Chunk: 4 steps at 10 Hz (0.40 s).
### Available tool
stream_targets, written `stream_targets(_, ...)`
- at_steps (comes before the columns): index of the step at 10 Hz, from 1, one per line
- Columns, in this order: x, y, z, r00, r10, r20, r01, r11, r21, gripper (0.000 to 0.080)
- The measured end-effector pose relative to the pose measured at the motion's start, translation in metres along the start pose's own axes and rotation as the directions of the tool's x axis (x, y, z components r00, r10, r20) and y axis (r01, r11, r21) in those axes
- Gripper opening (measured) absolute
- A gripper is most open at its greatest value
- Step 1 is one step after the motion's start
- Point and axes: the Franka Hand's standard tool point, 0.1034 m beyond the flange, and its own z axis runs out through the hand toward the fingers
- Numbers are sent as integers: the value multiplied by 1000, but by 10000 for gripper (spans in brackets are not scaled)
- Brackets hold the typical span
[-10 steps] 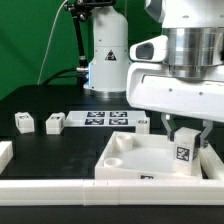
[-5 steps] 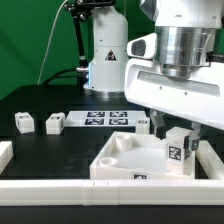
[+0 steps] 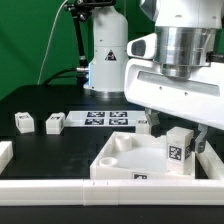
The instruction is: Assemble one leg
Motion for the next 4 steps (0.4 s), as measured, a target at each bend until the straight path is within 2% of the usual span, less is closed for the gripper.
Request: stream_targets(4,0,0,0,1000,0,0,0,1000,0,649)
